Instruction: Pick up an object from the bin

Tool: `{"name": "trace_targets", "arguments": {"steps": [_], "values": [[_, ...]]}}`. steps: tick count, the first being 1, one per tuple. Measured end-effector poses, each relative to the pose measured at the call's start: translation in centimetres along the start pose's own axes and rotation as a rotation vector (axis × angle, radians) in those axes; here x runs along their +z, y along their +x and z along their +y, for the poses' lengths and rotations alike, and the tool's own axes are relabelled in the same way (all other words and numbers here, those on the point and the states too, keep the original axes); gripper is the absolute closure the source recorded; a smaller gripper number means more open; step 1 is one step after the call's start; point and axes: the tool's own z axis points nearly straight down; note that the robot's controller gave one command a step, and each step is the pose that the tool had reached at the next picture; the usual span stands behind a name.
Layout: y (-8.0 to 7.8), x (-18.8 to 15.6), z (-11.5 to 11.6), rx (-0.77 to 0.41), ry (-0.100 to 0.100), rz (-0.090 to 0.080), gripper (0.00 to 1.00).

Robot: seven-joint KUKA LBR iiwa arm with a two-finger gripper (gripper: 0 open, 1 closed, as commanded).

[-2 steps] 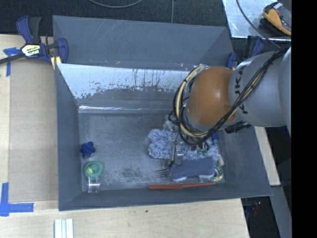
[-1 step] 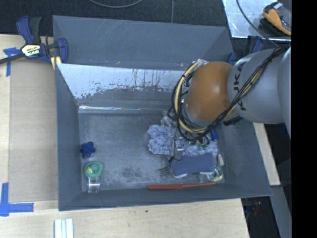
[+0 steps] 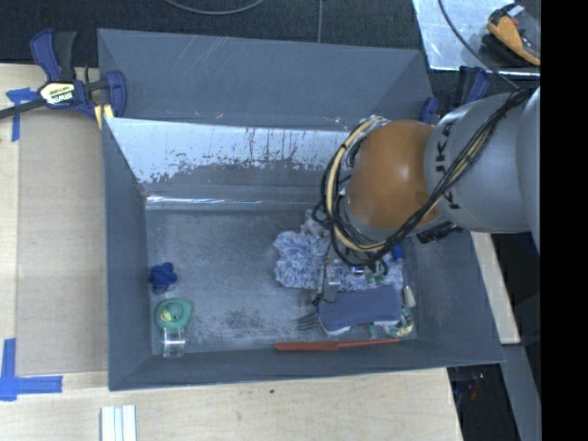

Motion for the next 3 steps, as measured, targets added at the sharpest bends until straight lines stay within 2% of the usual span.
{"name": "trace_targets", "arguments": {"steps": [1, 2, 3], "values": [[-1.08, 0.07, 0.06, -0.052, 0.0, -0.007, 0.0], [-0.31, -0.03, -0.03, -0.01, 0.0, -0.005, 1.0], [-0.3, -0.05, -0.03, -0.01, 0.0, -0.005, 1.0]]}}
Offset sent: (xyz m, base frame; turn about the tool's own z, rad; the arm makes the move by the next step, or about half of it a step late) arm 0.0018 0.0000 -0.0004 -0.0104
